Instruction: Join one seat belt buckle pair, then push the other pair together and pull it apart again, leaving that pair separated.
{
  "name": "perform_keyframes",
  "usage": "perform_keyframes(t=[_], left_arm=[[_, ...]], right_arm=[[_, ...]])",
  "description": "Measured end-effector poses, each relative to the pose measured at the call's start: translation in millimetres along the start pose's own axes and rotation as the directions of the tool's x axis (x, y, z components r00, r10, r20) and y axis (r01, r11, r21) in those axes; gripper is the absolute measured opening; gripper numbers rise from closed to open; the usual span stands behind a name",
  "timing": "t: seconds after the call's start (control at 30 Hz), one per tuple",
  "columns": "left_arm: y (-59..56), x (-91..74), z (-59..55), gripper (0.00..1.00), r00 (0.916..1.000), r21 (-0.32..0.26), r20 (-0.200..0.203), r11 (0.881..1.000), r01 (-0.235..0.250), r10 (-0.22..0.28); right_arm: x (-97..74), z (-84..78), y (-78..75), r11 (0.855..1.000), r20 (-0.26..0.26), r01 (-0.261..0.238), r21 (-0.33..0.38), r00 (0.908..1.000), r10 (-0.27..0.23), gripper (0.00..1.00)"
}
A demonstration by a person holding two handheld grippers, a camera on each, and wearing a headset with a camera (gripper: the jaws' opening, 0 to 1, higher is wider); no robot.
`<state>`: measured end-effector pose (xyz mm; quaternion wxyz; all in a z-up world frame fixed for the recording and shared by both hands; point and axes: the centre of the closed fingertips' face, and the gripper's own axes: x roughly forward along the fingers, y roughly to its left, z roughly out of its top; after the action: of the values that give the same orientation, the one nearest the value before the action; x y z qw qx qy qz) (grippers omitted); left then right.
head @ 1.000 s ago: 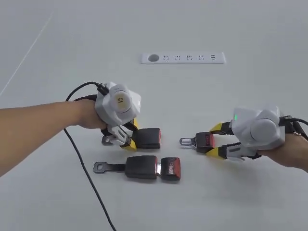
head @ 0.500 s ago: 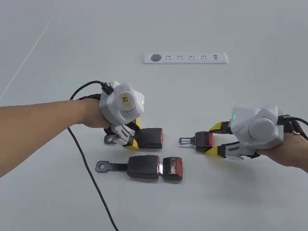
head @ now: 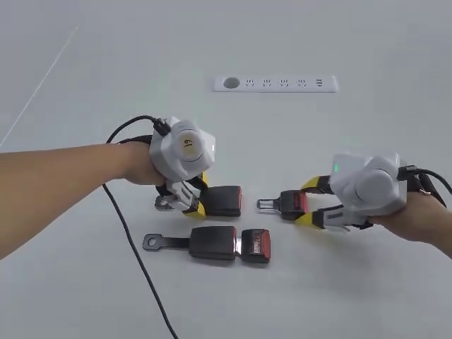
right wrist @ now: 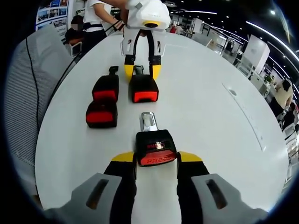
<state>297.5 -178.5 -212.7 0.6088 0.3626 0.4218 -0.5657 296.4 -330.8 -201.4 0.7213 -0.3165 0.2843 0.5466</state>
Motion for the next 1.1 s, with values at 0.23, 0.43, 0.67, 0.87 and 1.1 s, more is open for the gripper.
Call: perform_keyframes(t=[0.23,0.43,0.67,0.87,1.1], left_arm=[[-2.7,0.0,1.9,0.30,1.0000,-0.002,-0.004,1.000,-0.001,0.001],[-0.6,-1.4,0.5,0.30,1.0000,-0.001,-0.006,1.000,0.001,-0.001],[-0.6,-1.3,0.8,0.30,1.0000,-0.004,-0.003,1.000,0.001,-0.001],[-3.0,-1.5,2.4,0.30,1.0000,-0.003,-0.004,1.000,0.002,-0.002],[-1.8,-1.4,1.6,0.30,1.0000,-0.003,-0.008,1.000,0.002,-0.002]], right_arm=[[5.5,7.2,0.8,1.000,0.003,-0.004,-0.008,1.0000,0.004,0.31],[10.0,11.2,1.6,1.000,0.006,-0.009,-0.009,0.9999,0.009,0.31],[16.9,18.2,3.0,1.000,0.008,-0.013,-0.019,0.9999,0.013,0.31],[19.2,23.3,5.2,1.000,0.005,-0.012,-0.026,0.9999,0.012,0.31],[23.3,28.0,4.9,1.000,0.007,-0.009,-0.029,0.9999,0.010,0.31]])
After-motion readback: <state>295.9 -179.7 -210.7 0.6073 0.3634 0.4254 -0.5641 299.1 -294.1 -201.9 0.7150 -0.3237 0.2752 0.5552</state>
